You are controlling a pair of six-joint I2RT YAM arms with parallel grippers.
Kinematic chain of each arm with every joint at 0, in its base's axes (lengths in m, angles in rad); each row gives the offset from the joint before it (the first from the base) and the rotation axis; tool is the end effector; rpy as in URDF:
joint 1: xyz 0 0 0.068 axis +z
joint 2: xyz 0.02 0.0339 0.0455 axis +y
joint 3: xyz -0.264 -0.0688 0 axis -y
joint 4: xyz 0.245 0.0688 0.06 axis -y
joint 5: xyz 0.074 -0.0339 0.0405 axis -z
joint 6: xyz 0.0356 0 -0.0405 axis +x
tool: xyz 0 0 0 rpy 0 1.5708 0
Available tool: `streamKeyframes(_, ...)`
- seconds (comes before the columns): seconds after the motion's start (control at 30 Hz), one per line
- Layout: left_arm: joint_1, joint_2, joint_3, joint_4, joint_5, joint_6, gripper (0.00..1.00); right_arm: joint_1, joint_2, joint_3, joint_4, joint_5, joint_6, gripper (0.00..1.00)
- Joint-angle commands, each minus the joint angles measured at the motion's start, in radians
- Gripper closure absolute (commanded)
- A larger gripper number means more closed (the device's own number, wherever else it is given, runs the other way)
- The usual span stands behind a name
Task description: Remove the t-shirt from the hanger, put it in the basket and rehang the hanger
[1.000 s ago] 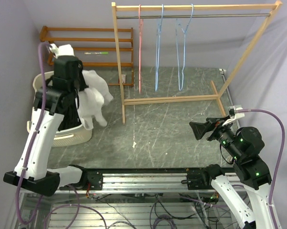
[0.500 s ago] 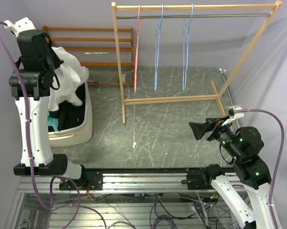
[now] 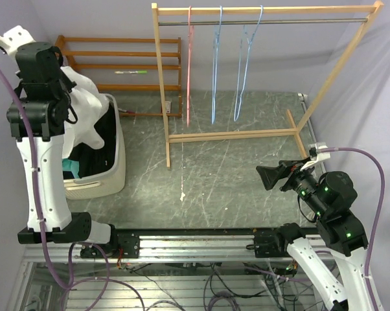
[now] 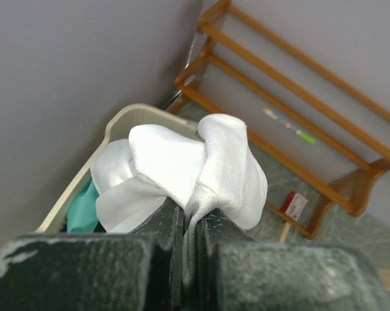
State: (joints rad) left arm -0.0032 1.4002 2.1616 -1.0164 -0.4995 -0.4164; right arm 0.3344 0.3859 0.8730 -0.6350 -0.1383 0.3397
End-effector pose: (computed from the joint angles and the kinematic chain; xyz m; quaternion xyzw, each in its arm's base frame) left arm 0.2130 0.0164 0.5596 -0.3052 0.7194 0.0679 0.6202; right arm 0.0663 0.0282 0.3645 -0.0431 0.7557 0.2648 0.5974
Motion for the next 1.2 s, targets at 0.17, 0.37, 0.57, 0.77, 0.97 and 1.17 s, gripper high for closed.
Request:
streamKeyframes(0.17, 0.068, -0.102, -0.423, 0.210, -0.063, -0.034, 0.88, 0.006, 0.001, -0.007, 0.015, 0.010, -0.005, 0.00)
streamKeyframes(0.37, 0.163, -0.131, -0.783, 0.330, 0.088, -0.106, 0.88, 0.007, 0.000, -0.007, 0.015, 0.012, -0.004, 0.00)
streamKeyframes(0.57, 0.249, -0.065, -1.015, 0.408, 0.252, -0.161, 0.88, 0.007, 0.008, -0.006, 0.015, 0.014, -0.004, 0.00)
streamKeyframes(0.77, 0.306, -0.066, -1.074, 0.460, 0.451, -0.105, 0.69, 0.007, 0.020, -0.006, 0.017, 0.012, -0.005, 0.00)
streamKeyframes(0.97, 0.270, -0.216, -1.119, 0.514, 0.566, -0.075, 0.02, 0.006, 0.028, -0.006, 0.014, 0.012, -0.005, 0.00)
streamKeyframes(1.17, 0.178, -0.403, -1.173, 0.551, 0.619, -0.012, 0.03, 0.007, 0.035, -0.006, 0.014, 0.010, -0.002, 0.00)
